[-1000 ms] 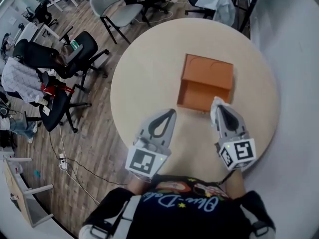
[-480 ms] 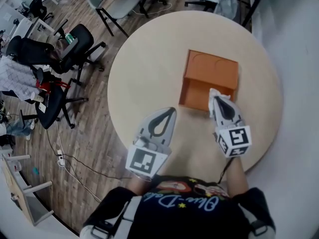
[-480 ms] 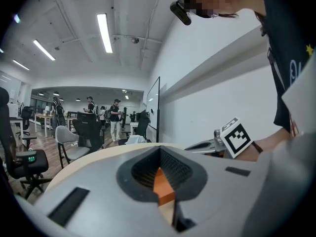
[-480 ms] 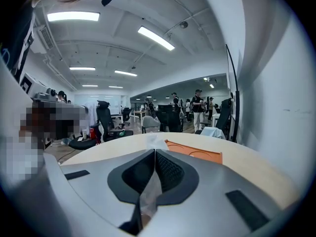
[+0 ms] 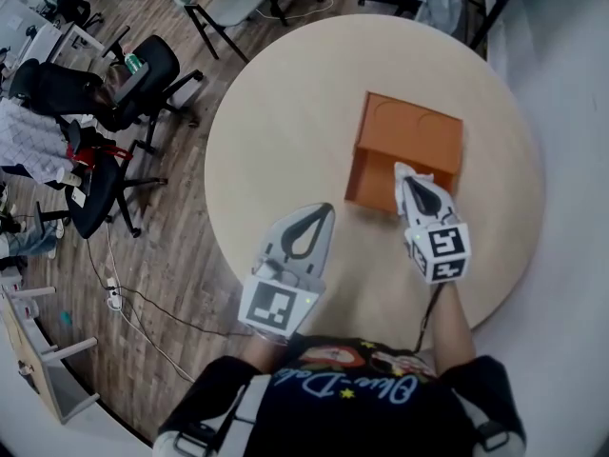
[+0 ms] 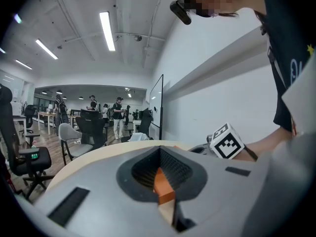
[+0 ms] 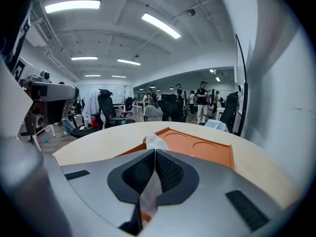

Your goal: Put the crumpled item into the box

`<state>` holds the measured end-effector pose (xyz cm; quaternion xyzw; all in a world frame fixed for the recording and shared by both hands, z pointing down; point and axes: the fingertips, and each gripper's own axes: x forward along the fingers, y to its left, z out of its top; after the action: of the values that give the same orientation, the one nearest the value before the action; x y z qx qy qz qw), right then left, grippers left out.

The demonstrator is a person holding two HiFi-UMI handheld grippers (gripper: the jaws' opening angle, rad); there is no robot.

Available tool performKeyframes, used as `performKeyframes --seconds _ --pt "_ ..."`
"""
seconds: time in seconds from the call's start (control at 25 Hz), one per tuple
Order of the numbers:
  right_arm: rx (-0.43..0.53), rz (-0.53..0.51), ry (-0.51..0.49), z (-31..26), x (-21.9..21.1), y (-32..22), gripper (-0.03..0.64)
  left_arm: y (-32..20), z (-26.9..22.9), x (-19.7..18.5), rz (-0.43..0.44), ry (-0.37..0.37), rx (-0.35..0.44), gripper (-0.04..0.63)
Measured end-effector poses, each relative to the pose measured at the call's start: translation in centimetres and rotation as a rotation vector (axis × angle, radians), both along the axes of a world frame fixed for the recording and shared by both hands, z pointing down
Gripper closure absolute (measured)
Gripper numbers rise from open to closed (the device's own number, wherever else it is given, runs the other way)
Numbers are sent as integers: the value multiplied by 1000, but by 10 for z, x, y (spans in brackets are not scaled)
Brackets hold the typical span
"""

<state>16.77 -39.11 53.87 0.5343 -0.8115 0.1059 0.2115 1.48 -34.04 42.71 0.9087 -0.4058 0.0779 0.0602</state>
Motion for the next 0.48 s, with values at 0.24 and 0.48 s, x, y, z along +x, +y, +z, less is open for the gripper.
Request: performKeyframes --seconds 0.24,0.48 --pt "-72 4 22 28 -5 -8 615 1 10 -7 -17 -12 -9 603" --pt "-126 -12 63 45 -10 -13 615 0 7 -14 -33 -7 -11 603"
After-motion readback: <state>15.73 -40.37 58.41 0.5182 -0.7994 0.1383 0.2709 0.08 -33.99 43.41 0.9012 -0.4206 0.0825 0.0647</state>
